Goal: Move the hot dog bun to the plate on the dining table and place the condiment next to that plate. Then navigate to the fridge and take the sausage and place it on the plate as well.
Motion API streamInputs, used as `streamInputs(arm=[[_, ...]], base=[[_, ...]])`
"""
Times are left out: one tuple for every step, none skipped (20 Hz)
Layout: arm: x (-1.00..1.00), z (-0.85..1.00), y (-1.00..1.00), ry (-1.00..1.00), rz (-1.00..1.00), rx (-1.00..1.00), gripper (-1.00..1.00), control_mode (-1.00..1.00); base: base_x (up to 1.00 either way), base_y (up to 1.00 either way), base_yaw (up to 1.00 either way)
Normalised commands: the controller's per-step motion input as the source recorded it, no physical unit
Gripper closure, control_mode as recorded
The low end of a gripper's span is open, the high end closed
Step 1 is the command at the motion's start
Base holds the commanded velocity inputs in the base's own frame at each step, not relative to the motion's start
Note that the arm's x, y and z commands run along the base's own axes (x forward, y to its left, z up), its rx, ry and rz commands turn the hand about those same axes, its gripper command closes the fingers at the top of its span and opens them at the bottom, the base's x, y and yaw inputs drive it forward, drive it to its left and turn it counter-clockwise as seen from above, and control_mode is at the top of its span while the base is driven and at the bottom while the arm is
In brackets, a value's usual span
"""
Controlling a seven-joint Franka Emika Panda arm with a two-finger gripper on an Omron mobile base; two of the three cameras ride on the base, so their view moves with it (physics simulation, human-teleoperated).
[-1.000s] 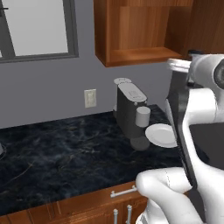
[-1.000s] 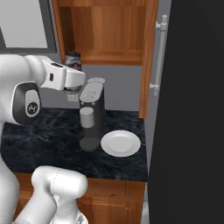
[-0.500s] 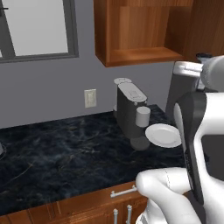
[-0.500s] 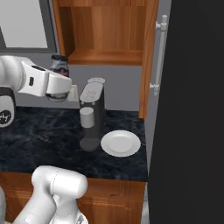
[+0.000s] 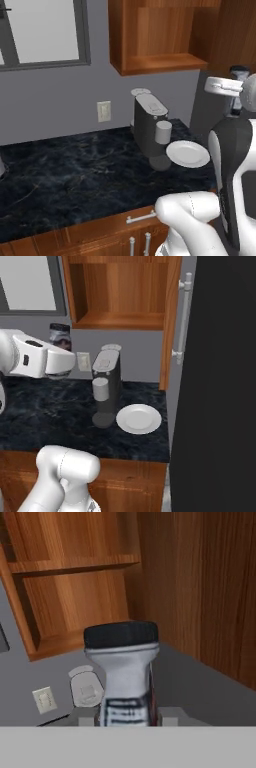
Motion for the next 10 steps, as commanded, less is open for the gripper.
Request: streamInputs(arm=[[0.00, 0.00, 0.00, 0.00, 0.00, 0.00, 1.00, 1.00], [0.00, 0.00, 0.00, 0.00, 0.00, 0.00, 1.00, 1.00], [0.00, 0.00, 0.00, 0.00, 0.00, 0.00, 1.00, 1.00], [0.00, 0.00, 0.00, 0.00, 0.00, 0.00, 1.00, 1.00], [0.00, 0.00, 0.00, 0.00, 0.00, 0.00, 1.00, 1.00], [0.00, 0.00, 0.00, 0.00, 0.00, 0.00, 1.00, 1.00], [0.00, 0.00, 0.00, 0.00, 0.00, 0.00, 1.00, 1.00], [0.00, 0.00, 0.00, 0.00, 0.00, 0.00, 1.00, 1.00], [0.00, 0.00, 0.00, 0.00, 0.00, 0.00, 1.00, 1.00], [0.00, 0.00, 0.00, 0.00, 0.00, 0.00, 1.00, 1.00]], base=[[-0.87, 0.15, 0.22], [-0.93, 0.17, 0.30], [-0.89, 0.22, 0.34], [-0.88, 0.23, 0.41], [-0.87, 0.21, 0.45], [-0.82, 0.21, 0.49], [-0.82, 0.20, 0.52], [-0.78, 0.22, 0.55], [-0.77, 0.22, 0.56], [-0.77, 0.22, 0.59]])
